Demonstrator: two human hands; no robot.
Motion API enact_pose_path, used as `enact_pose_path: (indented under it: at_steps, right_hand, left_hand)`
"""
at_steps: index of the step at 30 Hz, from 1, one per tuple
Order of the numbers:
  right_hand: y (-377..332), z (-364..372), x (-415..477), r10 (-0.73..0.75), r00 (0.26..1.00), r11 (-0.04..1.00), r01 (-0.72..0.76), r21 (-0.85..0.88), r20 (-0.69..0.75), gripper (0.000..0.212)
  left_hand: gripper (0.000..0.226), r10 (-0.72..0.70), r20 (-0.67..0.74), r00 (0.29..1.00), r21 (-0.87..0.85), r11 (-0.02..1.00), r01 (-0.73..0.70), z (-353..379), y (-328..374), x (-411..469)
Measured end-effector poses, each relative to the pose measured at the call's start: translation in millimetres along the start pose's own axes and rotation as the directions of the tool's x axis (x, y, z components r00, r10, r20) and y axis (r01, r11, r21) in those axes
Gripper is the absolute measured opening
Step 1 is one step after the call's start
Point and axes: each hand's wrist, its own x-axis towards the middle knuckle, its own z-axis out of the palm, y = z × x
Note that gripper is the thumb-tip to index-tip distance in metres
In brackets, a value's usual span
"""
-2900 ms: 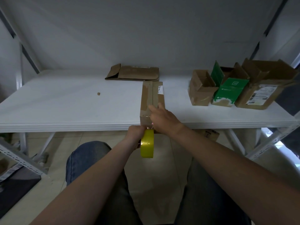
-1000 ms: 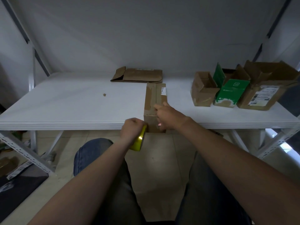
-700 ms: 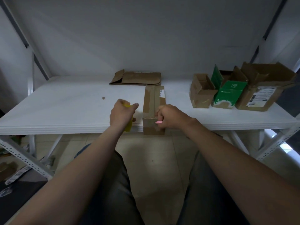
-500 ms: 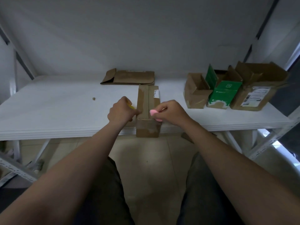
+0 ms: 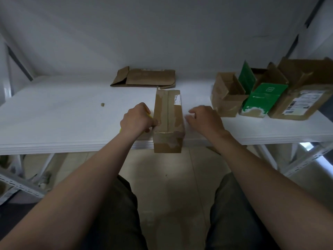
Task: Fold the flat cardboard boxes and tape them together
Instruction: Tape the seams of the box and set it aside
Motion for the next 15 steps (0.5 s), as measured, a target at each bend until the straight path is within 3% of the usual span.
enact_pose_path:
  at_steps: [2, 5, 8, 15]
  right_hand:
    - [-19.5, -6.8, -6.9, -0.127, 0.991, 0.986, 0.131, 0.106, -0.041, 0.033]
    - [-37.8, 2.9, -19.6, -0.271, 0.952, 0.962, 0.269, 0.035, 0.141, 0.055]
    - [-35.7, 20.6, -29.2, -0.299, 0.945, 0.943, 0.314, -0.107, 0.135, 0.071]
    - [-33.6, 28.8, -30.7, -0.347, 0.929, 0.93, 0.358, -0.078, 0.128, 0.084]
  left_hand:
    - [0.045, 0.002, -0.003, 1.0, -0.001, 1.0, -0.002, 0.8, -0.3, -0.2]
    - [0.046, 0.001, -0.001, 1.0, -0.004, 1.0, -0.001, 0.9, 0.0, -1.3]
    - [0.046, -0.009, 0.004, 1.0, -0.007, 1.0, 0.009, -0.6, 1.7, -3.6]
    - [0.049, -0.004, -0.015, 1.0, -0.029, 1.0, 0.004, 0.2, -0.7, -6.3]
